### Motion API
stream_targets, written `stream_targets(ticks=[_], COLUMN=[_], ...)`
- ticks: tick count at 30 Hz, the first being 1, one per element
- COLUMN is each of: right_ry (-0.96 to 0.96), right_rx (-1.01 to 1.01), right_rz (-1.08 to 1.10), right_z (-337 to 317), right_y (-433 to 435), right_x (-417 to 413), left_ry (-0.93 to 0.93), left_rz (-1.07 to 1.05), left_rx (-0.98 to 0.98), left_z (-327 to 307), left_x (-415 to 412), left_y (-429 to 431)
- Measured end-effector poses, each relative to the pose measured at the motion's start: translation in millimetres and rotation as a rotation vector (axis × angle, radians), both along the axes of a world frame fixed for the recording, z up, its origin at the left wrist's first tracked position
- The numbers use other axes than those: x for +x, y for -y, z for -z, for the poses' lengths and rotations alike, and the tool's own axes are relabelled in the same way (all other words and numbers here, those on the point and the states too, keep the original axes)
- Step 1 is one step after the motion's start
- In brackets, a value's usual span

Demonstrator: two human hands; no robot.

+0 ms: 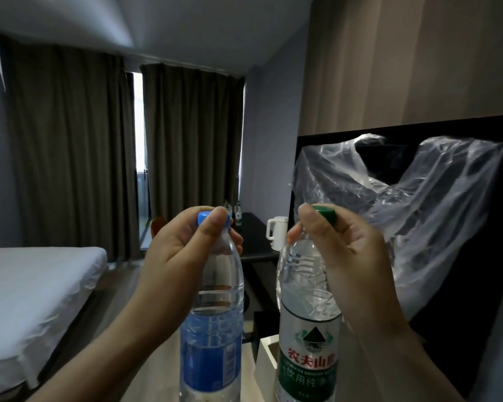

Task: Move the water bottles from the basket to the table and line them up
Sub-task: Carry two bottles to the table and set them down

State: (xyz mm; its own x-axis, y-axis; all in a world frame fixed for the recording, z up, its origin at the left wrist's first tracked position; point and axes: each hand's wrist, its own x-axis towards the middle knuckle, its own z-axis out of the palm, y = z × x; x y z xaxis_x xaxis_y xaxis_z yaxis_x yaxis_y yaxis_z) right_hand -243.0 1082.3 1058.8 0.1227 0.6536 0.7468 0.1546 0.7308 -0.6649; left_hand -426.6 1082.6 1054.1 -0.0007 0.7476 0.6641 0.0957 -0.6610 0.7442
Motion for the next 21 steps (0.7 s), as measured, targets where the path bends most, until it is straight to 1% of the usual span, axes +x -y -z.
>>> stream_targets(ticks=[2, 10, 15, 21], right_ry=[-0.018, -0.035, -0.040, -0.024], right_rx=[-0.015, -0.012, -0.046, -0.044], right_rz=[-0.033, -0.012, -0.007, -0.054], right_z=[-0.7, 9.3, 16.2, 25.1], right_y=[-35.2, -158.1, -231.1, -333.6], right_x=[-16.3, -68.0, -76.7, -76.7], left_ry=[-0.010, -0.063, -0.032, -0.014], left_rz=[-0.020, -0.048, -0.063, -0.097], left_rx=[-0.002, -0.022, -0.057, -0.046], left_z=[-0.5, 4.6, 13.4, 18.0], left_x=[-18.4, -66.7, -71.9, -67.6], left_y=[-34.4, -163.0, -235.3, -329.8])
